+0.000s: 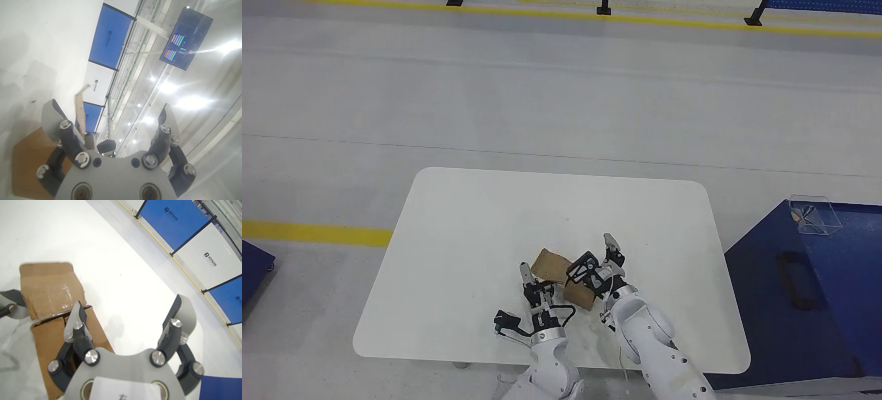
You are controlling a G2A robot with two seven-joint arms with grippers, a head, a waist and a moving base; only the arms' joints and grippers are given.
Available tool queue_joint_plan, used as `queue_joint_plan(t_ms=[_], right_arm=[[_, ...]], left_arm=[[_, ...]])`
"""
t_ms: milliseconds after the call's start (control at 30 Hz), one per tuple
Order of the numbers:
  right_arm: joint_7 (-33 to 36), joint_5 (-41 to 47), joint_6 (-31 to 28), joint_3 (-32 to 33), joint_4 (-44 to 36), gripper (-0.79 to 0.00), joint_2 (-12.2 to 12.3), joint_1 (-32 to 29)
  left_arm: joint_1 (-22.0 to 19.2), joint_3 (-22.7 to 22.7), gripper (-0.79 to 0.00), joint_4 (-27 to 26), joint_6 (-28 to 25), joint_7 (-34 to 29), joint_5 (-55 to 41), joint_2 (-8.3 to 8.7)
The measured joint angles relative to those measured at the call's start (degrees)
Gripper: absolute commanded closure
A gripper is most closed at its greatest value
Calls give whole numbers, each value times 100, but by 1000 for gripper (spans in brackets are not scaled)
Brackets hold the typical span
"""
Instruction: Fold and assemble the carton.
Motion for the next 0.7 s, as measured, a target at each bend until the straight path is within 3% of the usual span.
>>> queue_joint_plan(t_ms=[333,700], right_arm=[[-11,41,-73,73,-93,-785,14,-30],[256,166,-37,839,-504,-785,136,-163]], left_arm=[[145,-67,-785,-74,-913,-835,95,-35],[250,-167,-785,-66,-731,-1617,-193,-38]])
